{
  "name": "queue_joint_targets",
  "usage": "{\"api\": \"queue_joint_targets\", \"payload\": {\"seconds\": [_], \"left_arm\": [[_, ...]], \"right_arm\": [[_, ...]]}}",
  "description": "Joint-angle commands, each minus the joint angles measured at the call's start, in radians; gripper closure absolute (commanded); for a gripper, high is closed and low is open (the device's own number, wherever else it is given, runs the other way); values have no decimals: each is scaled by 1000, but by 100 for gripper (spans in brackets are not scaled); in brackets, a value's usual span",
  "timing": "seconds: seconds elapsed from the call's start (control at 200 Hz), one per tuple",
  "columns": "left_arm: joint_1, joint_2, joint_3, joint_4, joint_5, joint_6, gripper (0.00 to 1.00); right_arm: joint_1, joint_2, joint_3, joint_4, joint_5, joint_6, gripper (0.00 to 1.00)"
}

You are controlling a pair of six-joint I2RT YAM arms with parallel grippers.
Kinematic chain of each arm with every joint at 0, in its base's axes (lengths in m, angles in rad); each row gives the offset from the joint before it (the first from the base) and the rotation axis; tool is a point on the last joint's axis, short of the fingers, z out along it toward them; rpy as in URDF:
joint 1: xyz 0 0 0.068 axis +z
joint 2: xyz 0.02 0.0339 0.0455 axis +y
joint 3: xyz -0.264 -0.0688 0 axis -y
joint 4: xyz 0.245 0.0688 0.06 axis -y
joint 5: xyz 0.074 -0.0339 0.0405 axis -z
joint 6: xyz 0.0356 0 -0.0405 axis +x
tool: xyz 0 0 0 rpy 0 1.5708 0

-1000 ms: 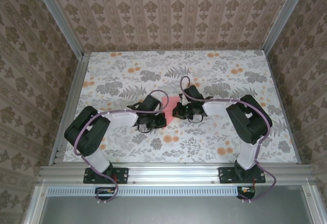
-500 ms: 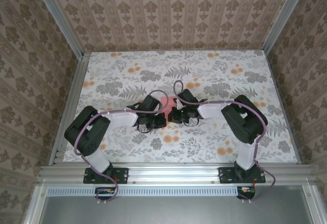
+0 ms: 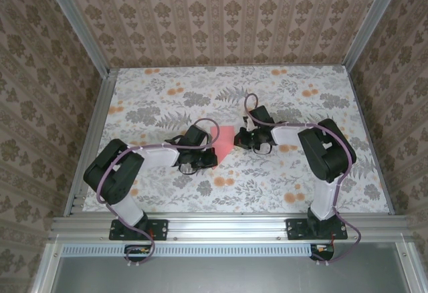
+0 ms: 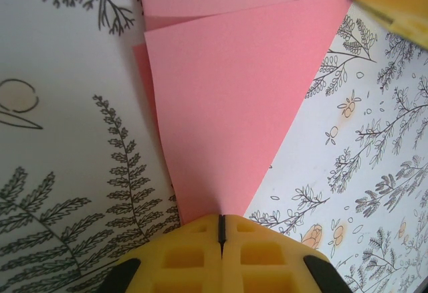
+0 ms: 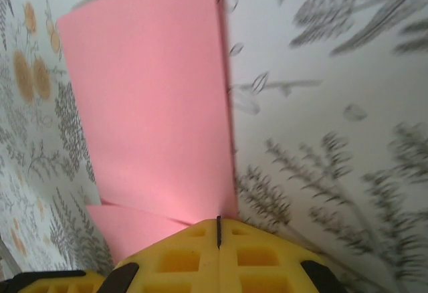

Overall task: Fold a paper plane with a square sheet of paper (pick it up from the middle)
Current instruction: Third fold the triangle at the center of the table.

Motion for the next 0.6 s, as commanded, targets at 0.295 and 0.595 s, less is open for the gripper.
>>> {"api": "queue_joint_targets", "payload": {"seconds": [0.295, 0.595], "left_arm": [[5, -107, 51, -118, -20, 28, 86], [74, -56, 91, -35, -44, -30, 78]], "right_arm": [[-32, -161, -38, -70, 49, -30, 80], [-14, -201, -127, 0, -60, 93, 59]]}}
